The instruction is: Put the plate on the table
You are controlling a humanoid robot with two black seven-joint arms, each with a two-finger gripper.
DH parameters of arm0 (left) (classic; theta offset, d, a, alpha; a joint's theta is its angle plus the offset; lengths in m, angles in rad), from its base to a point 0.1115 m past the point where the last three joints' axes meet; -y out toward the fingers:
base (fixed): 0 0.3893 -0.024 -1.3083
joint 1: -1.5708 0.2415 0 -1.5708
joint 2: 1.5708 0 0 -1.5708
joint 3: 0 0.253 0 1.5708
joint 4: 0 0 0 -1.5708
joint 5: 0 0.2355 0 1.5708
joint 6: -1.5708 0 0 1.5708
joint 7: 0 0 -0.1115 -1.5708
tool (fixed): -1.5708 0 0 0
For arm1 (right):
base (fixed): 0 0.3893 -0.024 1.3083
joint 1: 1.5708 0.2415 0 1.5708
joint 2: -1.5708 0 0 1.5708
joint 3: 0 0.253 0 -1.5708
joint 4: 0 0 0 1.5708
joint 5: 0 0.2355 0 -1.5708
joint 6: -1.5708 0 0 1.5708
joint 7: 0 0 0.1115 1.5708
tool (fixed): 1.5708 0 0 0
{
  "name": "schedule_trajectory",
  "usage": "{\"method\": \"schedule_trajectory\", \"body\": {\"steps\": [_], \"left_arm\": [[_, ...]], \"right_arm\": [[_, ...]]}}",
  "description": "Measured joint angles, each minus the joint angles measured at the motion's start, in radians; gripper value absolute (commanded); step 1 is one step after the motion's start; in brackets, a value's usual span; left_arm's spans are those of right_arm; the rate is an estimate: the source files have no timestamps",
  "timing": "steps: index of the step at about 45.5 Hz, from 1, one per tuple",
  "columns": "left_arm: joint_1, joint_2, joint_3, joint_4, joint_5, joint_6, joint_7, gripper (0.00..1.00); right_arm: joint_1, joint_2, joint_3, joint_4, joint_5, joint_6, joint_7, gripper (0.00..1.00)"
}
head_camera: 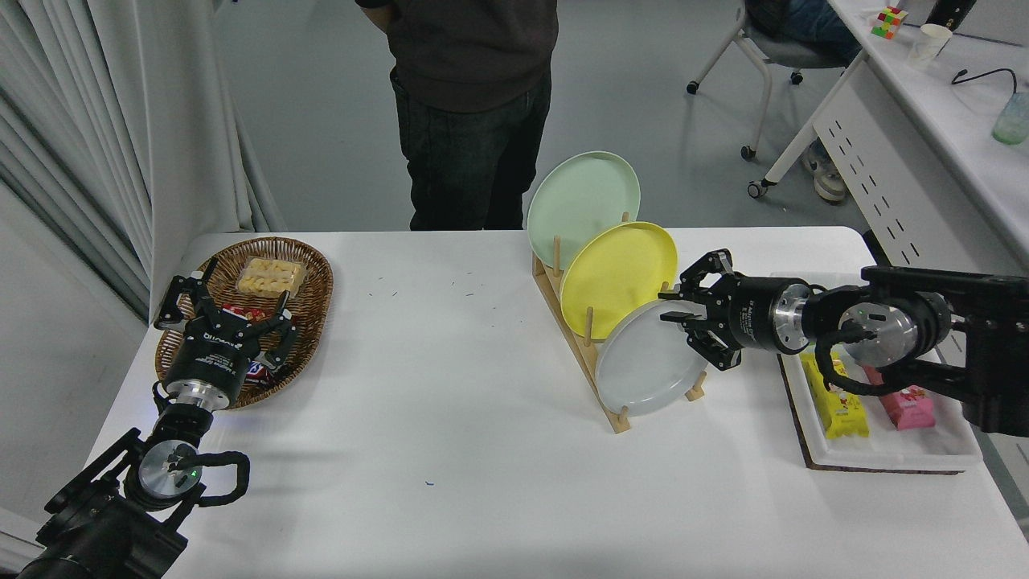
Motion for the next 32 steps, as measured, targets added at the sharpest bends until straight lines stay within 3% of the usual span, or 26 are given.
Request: {"method": "schedule_trajectory", "body": {"steps": [32], "left_arm": [[0.0,0.0,0.0,0.0,0.0,0.0,0.0,0.98]], "right_arm": [[-0.033,0.009,0.037,-0.037,0.036,-0.003,0.0,0.22]]}}
